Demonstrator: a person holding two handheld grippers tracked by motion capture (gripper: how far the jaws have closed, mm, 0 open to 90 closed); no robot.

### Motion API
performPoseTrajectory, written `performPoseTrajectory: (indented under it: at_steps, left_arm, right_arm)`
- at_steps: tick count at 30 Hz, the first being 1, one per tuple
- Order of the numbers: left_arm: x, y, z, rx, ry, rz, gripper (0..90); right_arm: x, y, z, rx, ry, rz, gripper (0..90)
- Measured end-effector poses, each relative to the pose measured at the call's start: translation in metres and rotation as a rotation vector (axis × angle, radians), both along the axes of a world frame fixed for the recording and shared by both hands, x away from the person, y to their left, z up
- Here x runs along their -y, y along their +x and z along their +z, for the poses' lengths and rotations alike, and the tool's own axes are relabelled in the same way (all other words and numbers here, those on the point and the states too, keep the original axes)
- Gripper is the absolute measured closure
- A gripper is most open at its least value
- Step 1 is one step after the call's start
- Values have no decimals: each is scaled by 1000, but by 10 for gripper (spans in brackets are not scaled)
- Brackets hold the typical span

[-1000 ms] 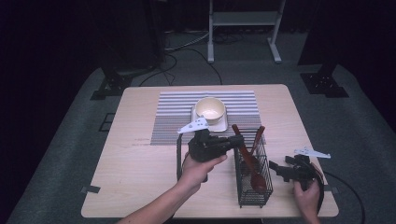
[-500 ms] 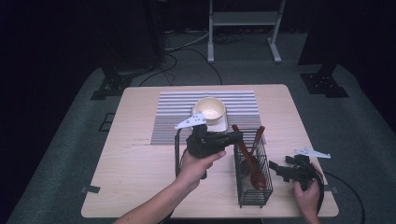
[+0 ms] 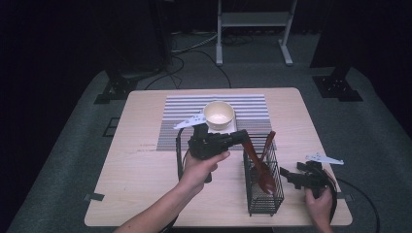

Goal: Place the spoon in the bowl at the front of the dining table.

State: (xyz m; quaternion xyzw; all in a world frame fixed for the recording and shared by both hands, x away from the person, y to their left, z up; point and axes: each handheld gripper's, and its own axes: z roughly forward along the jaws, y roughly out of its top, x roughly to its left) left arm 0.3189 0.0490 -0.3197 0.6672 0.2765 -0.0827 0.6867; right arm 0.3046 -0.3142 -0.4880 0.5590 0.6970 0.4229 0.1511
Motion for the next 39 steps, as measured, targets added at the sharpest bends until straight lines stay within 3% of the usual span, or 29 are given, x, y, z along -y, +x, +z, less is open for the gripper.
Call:
performPoseTrajectory:
  at_steps: [39]
  left_arm:
    - [-42, 13, 20, -17, -88, 93, 842]
  right_arm:
    - [-1, 0, 0, 0, -8, -1, 140]
